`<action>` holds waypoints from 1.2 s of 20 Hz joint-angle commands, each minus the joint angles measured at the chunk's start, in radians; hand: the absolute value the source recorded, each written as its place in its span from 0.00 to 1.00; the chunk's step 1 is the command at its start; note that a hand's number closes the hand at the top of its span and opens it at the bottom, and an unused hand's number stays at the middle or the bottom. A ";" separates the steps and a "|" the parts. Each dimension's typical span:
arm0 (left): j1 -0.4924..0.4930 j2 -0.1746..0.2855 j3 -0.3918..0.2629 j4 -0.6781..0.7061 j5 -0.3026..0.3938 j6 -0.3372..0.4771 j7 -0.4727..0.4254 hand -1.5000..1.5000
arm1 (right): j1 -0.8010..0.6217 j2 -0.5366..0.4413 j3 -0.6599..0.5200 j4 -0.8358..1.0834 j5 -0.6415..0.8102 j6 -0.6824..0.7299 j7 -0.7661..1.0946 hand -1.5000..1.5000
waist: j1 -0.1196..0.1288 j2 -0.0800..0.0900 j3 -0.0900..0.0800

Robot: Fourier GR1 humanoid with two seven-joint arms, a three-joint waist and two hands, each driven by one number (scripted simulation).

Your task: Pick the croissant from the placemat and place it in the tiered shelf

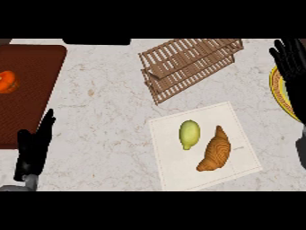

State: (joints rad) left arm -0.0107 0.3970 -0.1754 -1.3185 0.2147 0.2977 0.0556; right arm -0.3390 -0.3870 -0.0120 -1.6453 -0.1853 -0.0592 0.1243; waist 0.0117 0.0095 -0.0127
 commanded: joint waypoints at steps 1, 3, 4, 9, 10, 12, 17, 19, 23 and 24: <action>-0.048 -0.033 0.024 0.018 -0.021 0.002 -0.016 0.50 | -0.062 0.038 0.055 0.000 0.074 -0.045 0.097 1.00 | -0.008 -0.009 0.012; 0.061 0.024 0.039 -0.225 -0.005 0.047 -0.015 0.50 | 0.008 0.044 0.102 0.019 0.113 -0.063 0.083 1.00 | -0.018 -0.013 0.011; 0.095 0.040 0.049 -0.307 0.006 0.039 -0.037 0.50 | -0.018 0.056 0.118 0.043 0.130 -0.082 0.116 1.00 | -0.002 -0.015 0.010; -0.014 0.014 0.059 -0.348 0.045 0.038 0.007 0.50 | 0.077 0.209 0.097 0.110 0.269 -0.392 0.185 0.00 | -0.031 -0.011 0.013; -0.031 0.006 0.047 -0.357 0.017 0.064 0.030 0.50 | 0.104 0.221 0.097 0.089 0.252 -0.376 0.121 0.00 | -0.024 -0.011 0.014; -0.042 0.004 0.064 -0.375 0.022 0.043 0.067 0.50 | 0.162 0.179 0.103 -0.054 0.240 -0.320 0.129 0.00 | -0.019 -0.012 0.013; -0.034 -0.026 0.062 -0.335 -0.006 0.051 0.028 0.50 | 0.149 0.064 0.233 -0.236 0.289 -0.156 0.359 0.00 | -0.021 -0.014 0.012; -0.072 0.003 0.075 -0.343 0.001 0.049 0.077 0.50 | 0.129 -0.021 0.293 -0.276 0.328 -0.076 0.514 0.00 | -0.030 -0.019 0.010; -0.040 -0.029 0.036 -0.348 -0.015 0.042 0.032 0.50 | 0.016 -0.092 0.381 -0.285 0.346 0.068 0.738 0.00 | -0.003 -0.015 0.008; -0.065 -0.022 0.041 -0.346 -0.005 0.035 0.058 0.50 | -0.019 -0.087 0.431 -0.294 0.384 0.083 0.801 0.00 | -0.001 -0.015 0.007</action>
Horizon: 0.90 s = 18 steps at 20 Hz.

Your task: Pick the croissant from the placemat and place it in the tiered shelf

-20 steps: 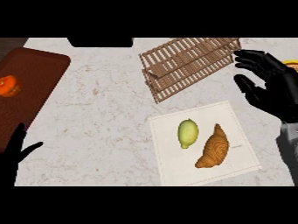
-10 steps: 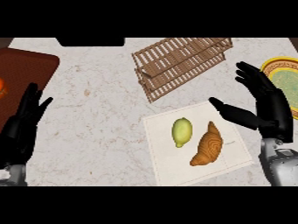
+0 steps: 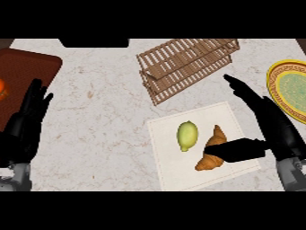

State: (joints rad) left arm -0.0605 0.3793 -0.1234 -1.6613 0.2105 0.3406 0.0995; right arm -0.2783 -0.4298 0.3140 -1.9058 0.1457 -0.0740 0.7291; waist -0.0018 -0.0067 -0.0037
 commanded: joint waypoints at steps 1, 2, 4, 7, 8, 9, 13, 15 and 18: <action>-0.028 -0.008 -0.011 0.019 -0.004 -0.006 0.019 0.50 | -0.113 -0.068 0.128 -0.026 0.090 0.128 0.236 0.00 | 0.010 0.003 -0.002; -0.038 -0.006 -0.018 -0.009 -0.020 0.011 0.035 0.50 | -0.127 -0.106 0.149 -0.043 0.088 0.190 0.286 0.00 | 0.009 -0.002 -0.003; -0.040 -0.021 -0.021 0.016 -0.019 0.013 0.028 0.50 | -0.216 -0.117 0.191 -0.015 0.127 0.255 0.396 0.00 | 0.018 0.002 -0.004; -0.044 0.000 -0.009 0.004 -0.009 -0.017 0.025 0.50 | -0.291 -0.079 0.269 0.061 0.160 0.329 0.512 0.00 | 0.029 0.005 -0.001; -0.041 -0.025 -0.015 0.014 -0.008 -0.001 0.023 0.50 | -0.323 -0.066 0.288 0.045 0.151 0.360 0.579 0.00 | 0.025 0.003 -0.003; -0.063 -0.030 -0.025 0.024 -0.027 0.008 0.024 0.50 | -0.363 -0.041 0.283 0.134 0.163 0.355 0.576 0.00 | 0.031 0.009 -0.001; -0.029 0.001 -0.003 0.020 -0.018 -0.024 0.015 0.50 | -0.406 0.066 0.356 0.192 0.191 0.354 0.679 0.00 | 0.028 0.006 0.000; -0.013 -0.033 -0.012 -0.004 -0.026 0.007 0.008 0.50 | -0.404 0.046 0.349 0.217 0.196 0.370 0.679 0.00 | 0.018 0.003 0.001; -0.038 -0.023 0.003 0.037 -0.018 -0.012 0.016 0.50 | -0.415 0.063 0.417 0.249 0.234 0.394 0.701 0.00 | 0.006 0.003 0.000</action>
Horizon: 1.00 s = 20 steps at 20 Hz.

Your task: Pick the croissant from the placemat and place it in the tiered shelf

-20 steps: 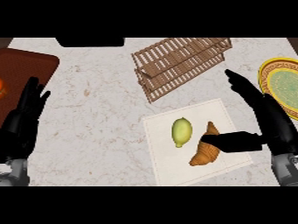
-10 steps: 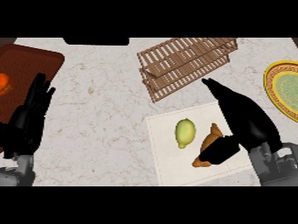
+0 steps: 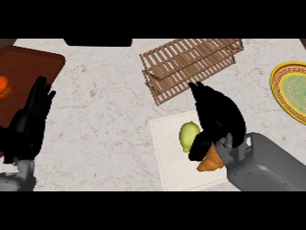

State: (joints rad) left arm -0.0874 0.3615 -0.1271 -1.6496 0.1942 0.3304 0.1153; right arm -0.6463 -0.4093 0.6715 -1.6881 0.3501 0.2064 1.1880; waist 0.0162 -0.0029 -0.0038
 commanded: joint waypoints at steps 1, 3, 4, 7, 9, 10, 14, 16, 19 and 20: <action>0.003 -0.038 -0.043 -0.037 -0.041 0.045 0.020 0.50 | -0.019 0.023 0.070 0.094 0.037 0.108 0.201 0.00 | -0.004 -0.001 0.002; 0.026 0.005 0.013 -0.003 -0.009 0.003 -0.006 0.50 | -0.014 0.022 0.097 0.092 0.047 0.132 0.251 0.00 | -0.009 -0.004 0.000; -0.003 -0.001 0.025 0.026 0.000 -0.006 -0.027 0.50 | 0.013 0.006 0.116 0.142 0.061 0.126 0.213 0.00 | -0.016 0.002 0.000; 0.039 0.011 0.012 -0.054 0.002 -0.007 0.016 0.50 | 0.006 -0.007 0.098 0.180 0.049 0.149 0.237 0.00 | -0.004 -0.005 0.002; 0.012 -0.003 0.024 -0.011 -0.016 0.009 -0.006 0.50 | 0.023 0.009 0.090 0.128 0.053 0.138 0.253 0.00 | -0.022 -0.002 0.002; -0.034 0.019 0.042 -0.005 0.007 -0.011 0.048 0.50 | -0.015 -0.007 0.066 0.107 0.035 0.180 0.261 0.00 | -0.027 -0.003 0.002; 0.002 -0.012 0.024 0.013 -0.014 -0.013 -0.011 0.50 | 0.072 0.072 0.134 0.146 0.119 0.089 0.254 0.00 | -0.017 0.001 0.002; 0.000 -0.024 0.038 0.005 -0.005 -0.005 0.000 0.50 | 0.052 0.019 0.070 0.138 0.088 0.160 0.215 0.00 | -0.017 0.000 0.003; 0.027 -0.048 0.007 -0.004 -0.039 0.013 -0.006 0.50 | 0.089 0.010 0.055 0.075 0.094 0.174 0.232 0.00 | -0.024 -0.003 0.003; -0.010 -0.043 0.007 -0.004 -0.042 0.011 0.024 0.50 | 0.121 0.009 0.070 0.103 0.110 0.155 0.191 0.00 | -0.024 -0.001 0.003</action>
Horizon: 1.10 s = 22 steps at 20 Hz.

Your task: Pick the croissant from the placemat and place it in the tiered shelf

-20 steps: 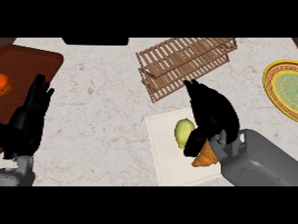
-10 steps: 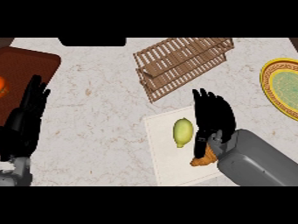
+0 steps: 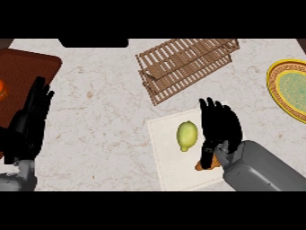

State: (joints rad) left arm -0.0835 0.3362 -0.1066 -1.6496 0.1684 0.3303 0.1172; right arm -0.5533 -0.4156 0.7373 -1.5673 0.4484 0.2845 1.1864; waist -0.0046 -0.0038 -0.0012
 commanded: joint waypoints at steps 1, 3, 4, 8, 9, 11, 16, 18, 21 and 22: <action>-0.058 0.005 0.018 0.011 0.002 0.000 0.052 0.50 | 0.024 0.034 0.007 0.004 0.023 0.073 0.203 0.00 | -0.004 0.001 0.000; -0.004 -0.006 0.007 0.003 -0.015 -0.004 0.004 0.50 | 0.052 0.010 -0.014 0.022 0.037 0.064 0.161 0.00 | 0.002 0.001 0.001; 0.007 -0.019 0.000 0.004 -0.015 -0.011 -0.005 0.50 | 0.065 0.018 -0.023 0.008 0.054 0.054 0.145 0.00 | 0.003 0.001 0.001; -0.037 0.023 0.054 -0.010 0.014 -0.051 0.041 0.50 | 0.122 0.000 -0.044 -0.016 0.107 0.052 0.089 0.00 | -0.001 0.001 0.001; 0.000 -0.012 0.029 -0.006 -0.005 -0.032 0.025 0.50 | 0.151 0.033 -0.024 0.005 0.151 0.011 0.076 0.00 | 0.002 0.002 0.001; 0.007 -0.006 0.064 0.024 0.014 -0.065 -0.011 0.50 | 0.133 0.027 -0.078 0.033 0.150 0.048 0.031 0.00 | 0.005 0.003 0.001; 0.040 -0.014 0.058 -0.033 -0.012 -0.077 0.004 0.50 | 0.154 0.112 -0.087 0.067 0.236 0.054 0.002 0.00 | 0.010 0.002 0.001; 0.009 -0.033 0.081 0.033 -0.009 -0.080 -0.031 0.50 | 0.224 0.089 -0.096 0.026 0.259 0.036 -0.014 0.00 | 0.003 0.003 0.001; 0.013 -0.047 0.045 -0.035 -0.051 -0.047 0.047 0.50 | 0.194 0.132 -0.139 0.168 0.282 0.011 -0.084 0.00 | 0.008 0.004 0.001; 0.007 -0.036 0.083 -0.010 -0.024 -0.076 0.008 0.50 | 0.236 0.111 -0.142 0.092 0.266 0.061 -0.055 0.00 | 0.003 0.003 0.001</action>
State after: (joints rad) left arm -0.0697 0.3067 -0.0460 -1.6680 0.1419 0.2663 0.1325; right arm -0.3512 -0.3153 0.6220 -1.4676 0.7000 0.2904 1.0448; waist 0.0019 -0.0018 -0.0009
